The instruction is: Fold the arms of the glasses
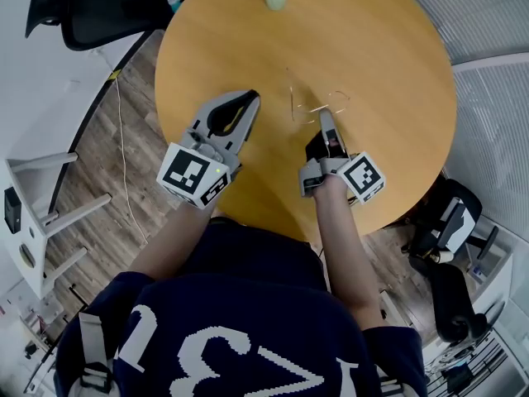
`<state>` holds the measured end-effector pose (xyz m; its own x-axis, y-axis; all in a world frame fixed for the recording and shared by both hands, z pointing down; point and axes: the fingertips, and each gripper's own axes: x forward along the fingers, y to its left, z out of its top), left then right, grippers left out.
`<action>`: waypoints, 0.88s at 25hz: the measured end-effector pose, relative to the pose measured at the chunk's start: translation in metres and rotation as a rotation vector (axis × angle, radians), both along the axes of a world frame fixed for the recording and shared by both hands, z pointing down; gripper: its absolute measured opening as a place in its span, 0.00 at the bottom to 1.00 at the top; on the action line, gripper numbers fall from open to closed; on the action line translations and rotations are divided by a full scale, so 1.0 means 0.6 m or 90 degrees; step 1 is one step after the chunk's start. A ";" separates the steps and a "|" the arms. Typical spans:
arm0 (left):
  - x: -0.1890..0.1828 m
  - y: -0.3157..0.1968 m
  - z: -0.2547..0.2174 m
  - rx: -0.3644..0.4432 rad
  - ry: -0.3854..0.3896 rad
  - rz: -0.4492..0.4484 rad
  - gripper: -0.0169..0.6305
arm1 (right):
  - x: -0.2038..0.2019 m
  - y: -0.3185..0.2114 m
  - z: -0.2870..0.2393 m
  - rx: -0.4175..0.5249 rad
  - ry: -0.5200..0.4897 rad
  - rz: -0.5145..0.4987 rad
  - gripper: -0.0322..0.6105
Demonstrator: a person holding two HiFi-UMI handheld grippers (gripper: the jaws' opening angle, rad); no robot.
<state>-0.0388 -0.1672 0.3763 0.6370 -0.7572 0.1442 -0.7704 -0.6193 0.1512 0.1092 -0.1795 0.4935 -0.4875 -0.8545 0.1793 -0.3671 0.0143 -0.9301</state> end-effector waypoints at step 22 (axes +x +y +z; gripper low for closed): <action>0.104 0.029 0.020 -0.044 -0.023 0.140 0.05 | -0.070 0.031 -0.094 0.097 0.041 -0.089 0.10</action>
<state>0.0237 -0.1497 0.3884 0.7792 -0.5881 0.2167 -0.6236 -0.7623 0.1735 0.0672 -0.1608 0.4372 -0.5946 -0.7993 0.0871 -0.4101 0.2084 -0.8879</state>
